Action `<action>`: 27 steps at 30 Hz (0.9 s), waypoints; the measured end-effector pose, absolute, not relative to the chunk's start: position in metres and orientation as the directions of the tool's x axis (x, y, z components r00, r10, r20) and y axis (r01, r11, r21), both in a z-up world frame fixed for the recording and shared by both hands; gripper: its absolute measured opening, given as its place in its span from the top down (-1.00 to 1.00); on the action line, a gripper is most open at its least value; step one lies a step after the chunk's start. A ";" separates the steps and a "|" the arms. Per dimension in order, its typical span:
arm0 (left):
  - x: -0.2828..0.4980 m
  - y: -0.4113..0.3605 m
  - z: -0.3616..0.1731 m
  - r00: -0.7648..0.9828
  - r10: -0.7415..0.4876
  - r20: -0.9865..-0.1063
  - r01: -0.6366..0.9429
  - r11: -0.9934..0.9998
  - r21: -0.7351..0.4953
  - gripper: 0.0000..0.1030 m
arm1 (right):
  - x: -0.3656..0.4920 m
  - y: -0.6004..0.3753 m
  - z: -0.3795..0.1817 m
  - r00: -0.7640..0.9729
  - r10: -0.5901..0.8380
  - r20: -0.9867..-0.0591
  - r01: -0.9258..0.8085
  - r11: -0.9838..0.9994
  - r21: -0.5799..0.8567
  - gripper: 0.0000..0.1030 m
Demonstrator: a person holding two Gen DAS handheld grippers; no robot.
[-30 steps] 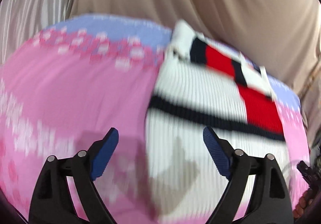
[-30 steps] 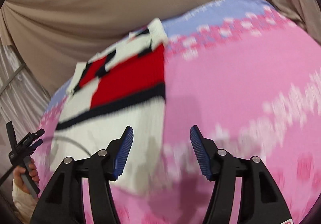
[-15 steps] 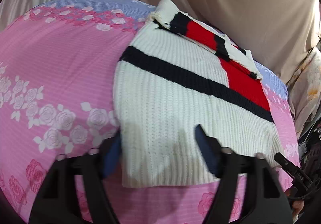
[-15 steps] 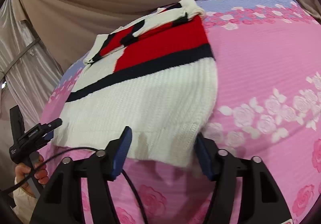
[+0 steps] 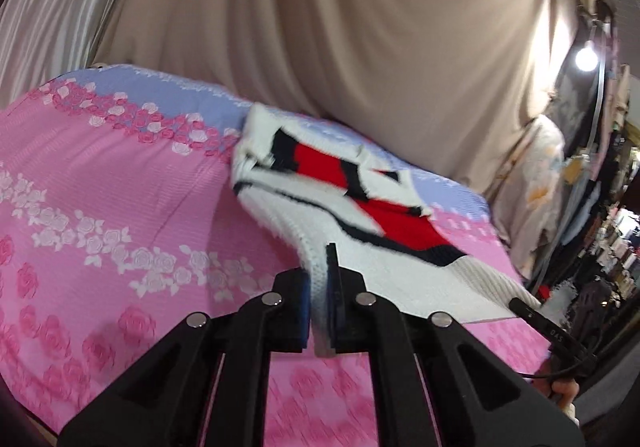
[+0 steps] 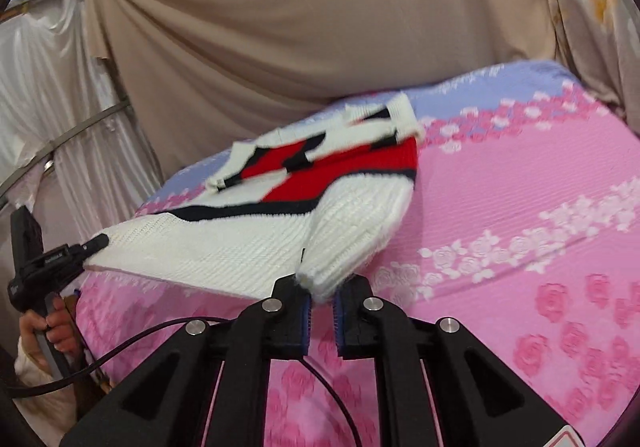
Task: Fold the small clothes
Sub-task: 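Grasp the sweater hem with both grippers and lift it toward the collar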
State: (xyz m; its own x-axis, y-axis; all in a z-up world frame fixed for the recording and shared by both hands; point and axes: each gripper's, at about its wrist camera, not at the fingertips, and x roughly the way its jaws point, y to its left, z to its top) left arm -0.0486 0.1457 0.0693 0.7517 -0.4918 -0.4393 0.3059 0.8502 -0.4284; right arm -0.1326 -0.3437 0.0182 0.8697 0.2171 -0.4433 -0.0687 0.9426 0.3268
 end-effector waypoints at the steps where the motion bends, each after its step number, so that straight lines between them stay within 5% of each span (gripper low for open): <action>1: -0.066 0.147 0.075 0.746 -0.515 -0.423 0.329 0.837 -0.438 0.90 | -0.151 -0.342 0.025 0.873 0.215 -0.437 -0.083 0.949 0.303 0.84; 8: -0.155 0.160 0.132 0.792 -0.575 -0.206 0.459 0.782 -0.421 0.90 | -0.234 -0.329 0.092 0.943 0.189 -0.274 -0.154 0.977 0.145 0.84; 13: -0.114 0.149 0.165 0.824 -0.557 -0.108 0.492 0.796 -0.353 0.89 | -0.184 -0.358 0.118 0.965 0.227 -0.133 -0.188 0.948 0.257 0.84; 21: 0.038 0.123 0.125 0.843 -0.461 -0.276 0.331 0.850 -0.409 0.89 | -0.045 -0.388 0.089 0.955 0.209 -0.210 -0.102 0.897 0.429 0.84; 27: 0.111 0.111 0.069 0.824 -0.363 -0.435 0.190 0.900 -0.392 0.89 | 0.028 -0.393 0.045 0.911 0.212 -0.354 -0.020 0.880 0.475 0.84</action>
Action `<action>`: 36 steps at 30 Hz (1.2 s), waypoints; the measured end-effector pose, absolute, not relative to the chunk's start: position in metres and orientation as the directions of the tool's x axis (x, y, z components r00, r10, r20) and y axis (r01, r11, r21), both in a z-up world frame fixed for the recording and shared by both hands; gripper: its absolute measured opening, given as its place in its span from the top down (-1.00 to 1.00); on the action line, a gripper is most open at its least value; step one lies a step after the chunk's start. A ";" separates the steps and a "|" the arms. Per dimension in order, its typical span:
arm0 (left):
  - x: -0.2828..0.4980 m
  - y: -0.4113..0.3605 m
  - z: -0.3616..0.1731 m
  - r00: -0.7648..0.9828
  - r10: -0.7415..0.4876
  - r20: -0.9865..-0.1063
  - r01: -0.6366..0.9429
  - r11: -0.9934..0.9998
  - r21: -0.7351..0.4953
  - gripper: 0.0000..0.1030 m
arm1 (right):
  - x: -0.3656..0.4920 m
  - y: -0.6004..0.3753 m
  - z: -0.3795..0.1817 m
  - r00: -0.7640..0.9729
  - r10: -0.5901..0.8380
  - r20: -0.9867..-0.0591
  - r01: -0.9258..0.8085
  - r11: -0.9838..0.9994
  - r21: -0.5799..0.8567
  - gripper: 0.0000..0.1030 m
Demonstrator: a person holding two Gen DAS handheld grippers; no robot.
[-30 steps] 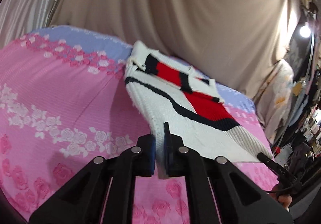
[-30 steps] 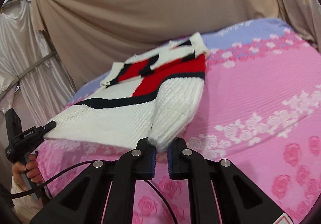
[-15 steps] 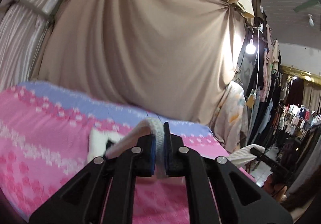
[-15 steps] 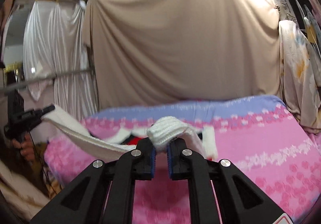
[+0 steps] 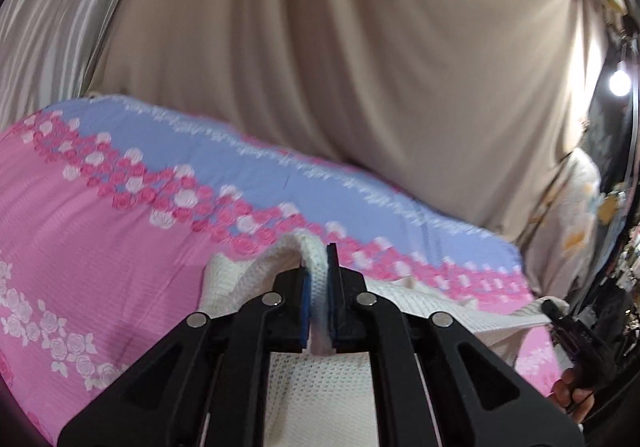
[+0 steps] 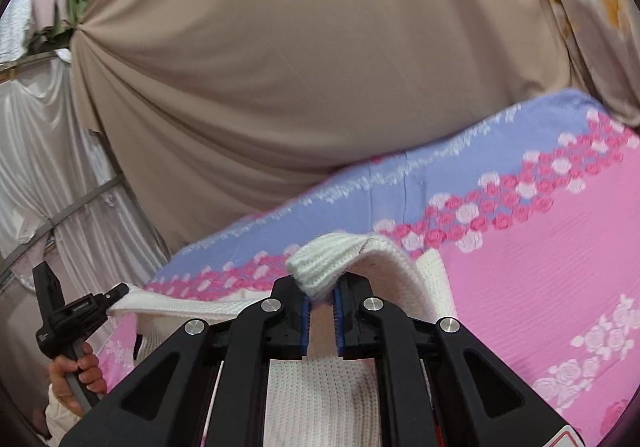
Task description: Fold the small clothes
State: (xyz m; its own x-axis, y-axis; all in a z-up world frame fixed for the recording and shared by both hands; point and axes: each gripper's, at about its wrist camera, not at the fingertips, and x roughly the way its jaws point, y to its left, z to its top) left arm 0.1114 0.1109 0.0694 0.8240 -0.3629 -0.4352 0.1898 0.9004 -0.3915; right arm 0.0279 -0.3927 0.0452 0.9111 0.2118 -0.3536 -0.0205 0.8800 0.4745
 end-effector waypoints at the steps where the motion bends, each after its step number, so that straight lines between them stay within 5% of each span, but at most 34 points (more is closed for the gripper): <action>1: 0.123 0.109 0.059 0.814 -0.354 -0.461 0.173 0.904 -0.390 0.89 | 0.039 -0.394 0.038 0.901 0.212 -0.378 -0.004 0.876 0.482 0.84; 16: 0.191 0.104 -0.022 0.735 -0.267 -0.623 0.016 0.925 -0.379 0.88 | 0.135 -0.391 -0.024 0.804 0.151 -0.575 0.159 0.878 0.452 0.81; 20: 0.194 0.102 -0.032 0.740 -0.255 -0.622 0.006 0.928 -0.373 0.78 | 0.139 -0.389 -0.028 0.800 0.142 -0.582 0.157 0.888 0.433 0.68; 23: 0.191 0.101 -0.027 0.737 -0.272 -0.619 0.022 0.925 -0.379 0.60 | 0.112 -0.394 -0.007 0.863 0.126 -0.490 0.125 0.885 0.448 0.25; 27: 0.151 0.119 0.004 0.793 -0.304 -0.528 0.019 0.879 -0.477 -0.12 | 0.043 -0.411 0.021 0.932 0.048 -0.359 0.135 0.874 0.466 -0.13; 31: 0.098 0.135 0.030 0.803 -0.328 -0.498 0.083 0.888 -0.453 -0.40 | -0.021 -0.419 0.005 0.877 0.024 -0.480 0.201 0.889 0.412 -0.14; 36: 0.055 0.146 -0.013 0.698 -0.313 -0.644 0.022 0.908 -0.418 -0.45 | -0.067 -0.412 -0.051 0.779 0.089 -0.620 0.231 0.879 0.416 -0.16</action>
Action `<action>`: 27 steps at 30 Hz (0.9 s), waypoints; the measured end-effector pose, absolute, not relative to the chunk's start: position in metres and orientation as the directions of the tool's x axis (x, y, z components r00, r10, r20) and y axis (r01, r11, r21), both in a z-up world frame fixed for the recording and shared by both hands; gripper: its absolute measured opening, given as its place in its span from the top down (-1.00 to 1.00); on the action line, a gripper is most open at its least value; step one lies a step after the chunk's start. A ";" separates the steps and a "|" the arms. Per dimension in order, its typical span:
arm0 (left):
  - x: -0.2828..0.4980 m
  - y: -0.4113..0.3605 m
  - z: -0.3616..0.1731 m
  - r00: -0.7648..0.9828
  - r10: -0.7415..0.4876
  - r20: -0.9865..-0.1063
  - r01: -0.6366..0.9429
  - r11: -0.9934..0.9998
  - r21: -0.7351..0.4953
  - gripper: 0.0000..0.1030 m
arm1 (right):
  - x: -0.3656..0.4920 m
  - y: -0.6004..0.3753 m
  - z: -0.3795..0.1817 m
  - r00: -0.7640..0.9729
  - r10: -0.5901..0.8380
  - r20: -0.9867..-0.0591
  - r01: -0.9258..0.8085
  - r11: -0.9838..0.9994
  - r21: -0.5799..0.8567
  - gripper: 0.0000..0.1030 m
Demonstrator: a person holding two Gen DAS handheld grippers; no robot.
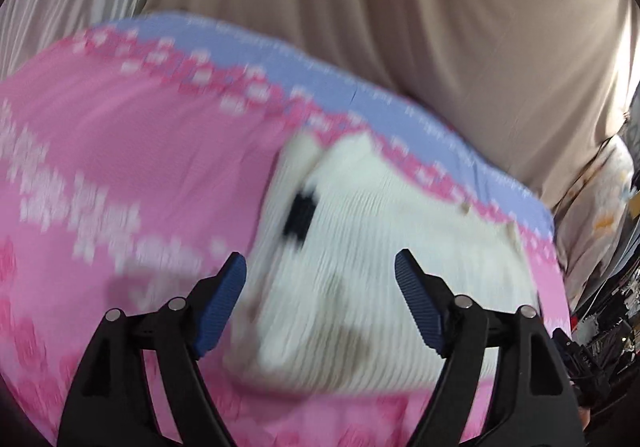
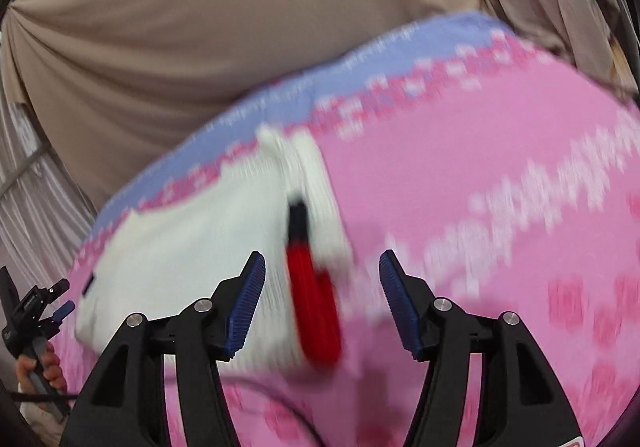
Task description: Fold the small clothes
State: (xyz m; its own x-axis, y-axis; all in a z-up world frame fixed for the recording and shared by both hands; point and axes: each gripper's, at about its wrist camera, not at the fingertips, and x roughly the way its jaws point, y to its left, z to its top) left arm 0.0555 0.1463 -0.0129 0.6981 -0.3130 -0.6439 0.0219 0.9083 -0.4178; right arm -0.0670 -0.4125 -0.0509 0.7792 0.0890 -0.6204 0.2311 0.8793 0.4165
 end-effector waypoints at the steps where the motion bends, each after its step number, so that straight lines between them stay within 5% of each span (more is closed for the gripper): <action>1: 0.050 0.147 -0.023 0.676 -0.323 -0.662 0.012 0.903 -0.429 -0.45 | -0.068 -0.408 -0.060 0.766 0.113 -0.633 0.221 0.878 0.424 -0.16; 5: 0.040 0.141 -0.046 0.664 -0.303 -0.683 -0.019 0.907 -0.421 -0.42 | -0.062 -0.388 -0.070 0.751 0.132 -0.647 0.189 0.896 0.402 -0.14; 7: 0.042 0.139 -0.043 0.679 -0.290 -0.674 -0.007 0.916 -0.402 -0.06 | -0.057 -0.386 -0.064 0.761 0.143 -0.633 0.174 0.895 0.411 0.17; 8: 0.044 0.139 -0.042 0.680 -0.292 -0.673 0.004 0.919 -0.395 0.52 | -0.054 -0.385 -0.061 0.758 0.149 -0.635 0.167 0.896 0.411 0.69; 9: 0.047 0.142 -0.040 0.671 -0.312 -0.673 0.017 0.914 -0.406 0.75 | -0.053 -0.386 -0.055 0.761 0.153 -0.631 0.165 0.894 0.416 0.72; 14: 0.028 0.167 -0.015 0.695 -0.307 -0.651 0.019 0.912 -0.410 0.82 | -0.092 -0.396 -0.015 0.824 0.145 -0.548 0.150 0.877 0.457 0.79; 22: -0.001 0.189 -0.048 0.609 -0.244 -0.755 -0.042 0.940 -0.337 0.81 | -0.126 -0.392 -0.076 0.665 0.107 -0.739 0.271 0.888 0.373 0.79; 27: -0.006 0.185 -0.008 0.666 -0.300 -0.683 0.002 0.916 -0.401 0.53 | -0.132 -0.396 -0.031 0.752 0.020 -0.659 0.286 0.890 0.354 0.65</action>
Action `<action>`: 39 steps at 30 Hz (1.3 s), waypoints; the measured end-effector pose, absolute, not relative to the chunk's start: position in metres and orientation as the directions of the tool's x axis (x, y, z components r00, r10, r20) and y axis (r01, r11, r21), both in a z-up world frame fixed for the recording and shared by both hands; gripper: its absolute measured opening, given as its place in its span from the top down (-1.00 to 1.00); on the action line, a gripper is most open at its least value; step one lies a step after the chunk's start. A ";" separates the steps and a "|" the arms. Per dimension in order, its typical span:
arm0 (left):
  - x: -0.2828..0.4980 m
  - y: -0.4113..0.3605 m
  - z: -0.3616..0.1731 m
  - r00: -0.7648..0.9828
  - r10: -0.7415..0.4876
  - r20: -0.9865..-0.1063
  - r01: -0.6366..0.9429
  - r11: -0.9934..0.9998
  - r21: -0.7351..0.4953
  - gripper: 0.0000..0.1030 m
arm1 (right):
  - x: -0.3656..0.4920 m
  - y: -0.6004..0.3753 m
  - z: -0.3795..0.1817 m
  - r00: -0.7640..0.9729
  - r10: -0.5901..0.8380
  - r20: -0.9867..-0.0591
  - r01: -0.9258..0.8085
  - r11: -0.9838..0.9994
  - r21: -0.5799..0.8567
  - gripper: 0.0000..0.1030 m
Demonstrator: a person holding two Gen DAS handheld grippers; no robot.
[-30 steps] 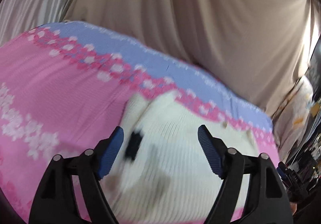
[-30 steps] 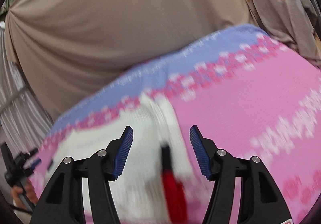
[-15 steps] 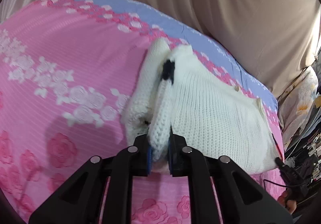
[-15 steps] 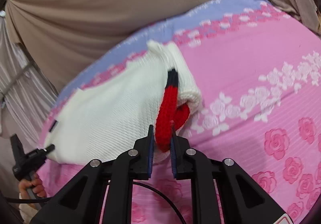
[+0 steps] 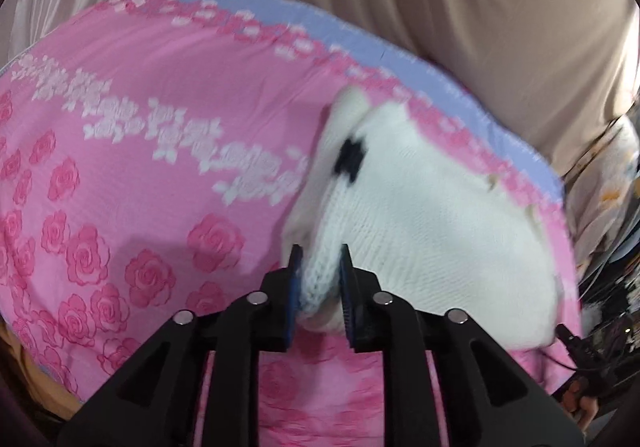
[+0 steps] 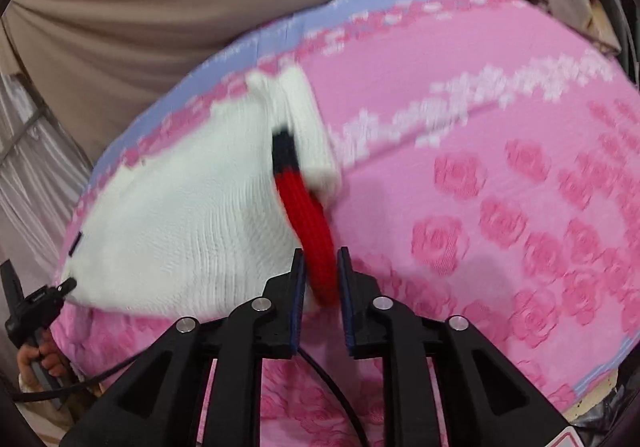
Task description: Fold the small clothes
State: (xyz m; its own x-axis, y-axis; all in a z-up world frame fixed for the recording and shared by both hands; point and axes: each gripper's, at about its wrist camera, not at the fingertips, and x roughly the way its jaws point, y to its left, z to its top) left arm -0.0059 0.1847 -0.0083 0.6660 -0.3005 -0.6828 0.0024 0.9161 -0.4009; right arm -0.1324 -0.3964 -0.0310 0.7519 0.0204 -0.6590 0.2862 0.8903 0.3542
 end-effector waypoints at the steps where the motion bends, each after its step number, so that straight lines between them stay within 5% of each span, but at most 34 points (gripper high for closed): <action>1: -0.008 0.186 0.008 0.699 -0.310 -0.645 0.018 0.908 -0.418 0.41 | -0.132 -0.399 -0.015 0.778 -0.017 -0.628 0.292 0.895 0.338 0.46; 3: -0.006 0.187 0.035 0.756 -0.324 -0.568 0.044 0.892 -0.450 -0.24 | -0.128 -0.402 0.010 0.830 -0.055 -0.554 0.278 0.903 0.328 0.02; 6: 0.019 0.178 0.058 0.793 -0.345 -0.502 0.086 0.879 -0.469 -0.52 | -0.093 -0.404 0.026 0.853 -0.052 -0.520 0.250 0.914 0.319 -0.09; 15: 0.146 0.114 -0.009 0.656 -0.312 -0.687 0.028 0.920 -0.391 -0.51 | 0.040 -0.386 -0.033 0.744 0.037 -0.667 0.232 0.922 0.310 -0.12; 16: 0.150 0.109 -0.015 0.653 -0.298 -0.696 0.029 0.928 -0.370 -0.49 | 0.044 -0.383 -0.038 0.734 0.036 -0.679 0.237 0.923 0.304 -0.08; 18: 0.155 0.100 -0.022 0.653 -0.267 -0.709 0.044 0.948 -0.317 -0.11 | 0.049 -0.378 -0.043 0.726 0.012 -0.688 0.240 0.932 0.270 0.20; 19: 0.156 0.099 -0.024 0.648 -0.278 -0.709 0.062 0.947 -0.315 0.08 | 0.050 -0.375 -0.043 0.725 0.003 -0.689 0.234 0.940 0.250 0.54; 20: 0.158 0.099 -0.027 0.636 -0.303 -0.710 0.080 0.941 -0.329 0.69 | 0.050 -0.375 -0.041 0.729 0.011 -0.684 0.222 0.942 0.252 0.75; 21: 0.159 0.102 -0.029 0.625 -0.333 -0.706 0.089 0.929 -0.359 0.86 | 0.047 -0.376 -0.036 0.744 0.019 -0.668 0.213 0.941 0.263 0.78; 27: 0.129 0.126 0.027 0.778 -0.300 -0.552 0.110 0.930 -0.351 0.88 | 0.008 -0.389 0.020 0.878 0.026 -0.478 0.159 0.925 0.344 0.86; 31: 0.156 0.118 -0.011 0.703 -0.256 -0.664 0.080 0.955 -0.284 0.87 | 0.052 -0.412 -0.046 0.728 0.027 -0.685 0.262 0.912 0.315 0.86; 36: 0.155 0.115 -0.028 0.701 -0.245 -0.670 0.062 0.957 -0.284 0.86 | 0.043 -0.413 -0.032 0.763 0.043 -0.645 0.248 0.902 0.354 0.86; 39: 0.136 0.111 -0.012 0.718 -0.239 -0.654 0.068 0.959 -0.276 0.80 | 0.013 -0.399 -0.007 0.818 -0.028 -0.574 0.258 0.910 0.323 0.63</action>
State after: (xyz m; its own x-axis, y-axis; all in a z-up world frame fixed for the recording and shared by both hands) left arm 0.1360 0.1110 -0.0120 0.7176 -0.2394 -0.6541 0.0684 0.9588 -0.2759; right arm 0.0127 -0.3990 -0.0069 0.8184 -0.0280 -0.5739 0.2580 0.9104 0.3235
